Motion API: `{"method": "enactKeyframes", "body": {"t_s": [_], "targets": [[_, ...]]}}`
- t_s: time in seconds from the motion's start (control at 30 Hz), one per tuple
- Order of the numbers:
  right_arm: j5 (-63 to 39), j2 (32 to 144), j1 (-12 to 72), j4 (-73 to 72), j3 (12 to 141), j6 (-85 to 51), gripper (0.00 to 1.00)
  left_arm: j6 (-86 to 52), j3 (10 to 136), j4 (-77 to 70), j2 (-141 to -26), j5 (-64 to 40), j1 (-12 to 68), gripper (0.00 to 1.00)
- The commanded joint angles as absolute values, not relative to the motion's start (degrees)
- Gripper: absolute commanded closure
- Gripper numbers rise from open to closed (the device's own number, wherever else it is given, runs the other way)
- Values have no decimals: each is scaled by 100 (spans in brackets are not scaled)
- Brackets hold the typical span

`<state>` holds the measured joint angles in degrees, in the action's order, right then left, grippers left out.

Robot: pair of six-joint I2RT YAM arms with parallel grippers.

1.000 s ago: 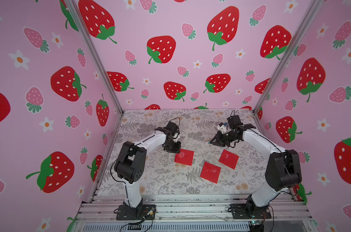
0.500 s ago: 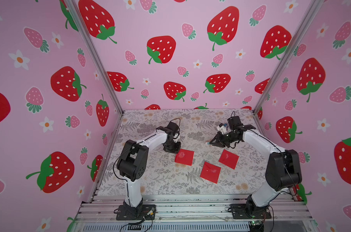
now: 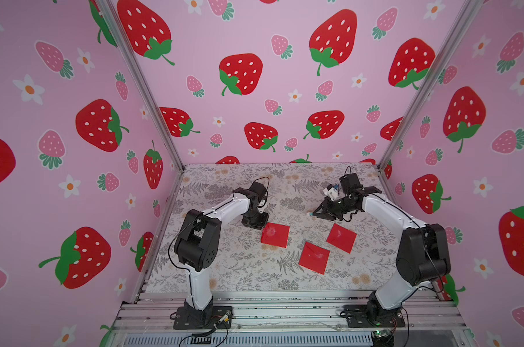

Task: Seal the envelope with a glue stick
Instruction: Seal the envelope at the center of the board.

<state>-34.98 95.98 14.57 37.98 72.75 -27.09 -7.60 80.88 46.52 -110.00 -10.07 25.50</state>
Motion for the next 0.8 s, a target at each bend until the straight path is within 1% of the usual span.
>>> {"method": "enactKeyframes", "body": {"t_s": [0.0,0.17,0.23,0.3,0.33,0.4,0.77], "targets": [[-3507,9591,1428,3924,7376,-2606,100,-601,8316,4956,-10876,-837,2522,100],[-3506,9581,1420,3939,7386,-2586,100,-718,8431,4827,-11037,-1179,2599,100],[-3500,9571,1424,3950,7378,-2599,100,-762,8496,4825,-11107,-1166,2653,99],[-3514,9549,1417,3951,7373,-2602,100,-821,8466,4746,-11093,-1188,2663,95],[-3515,9543,1423,3949,7366,-2593,100,-840,8431,4660,-11076,-1284,2663,90],[-3507,9537,1415,3954,7356,-2593,100,-882,8440,4592,-11121,-1397,2663,87],[-3533,9529,1423,3979,7349,-2584,100,-881,8493,4589,-11368,-1268,2663,87]]}}
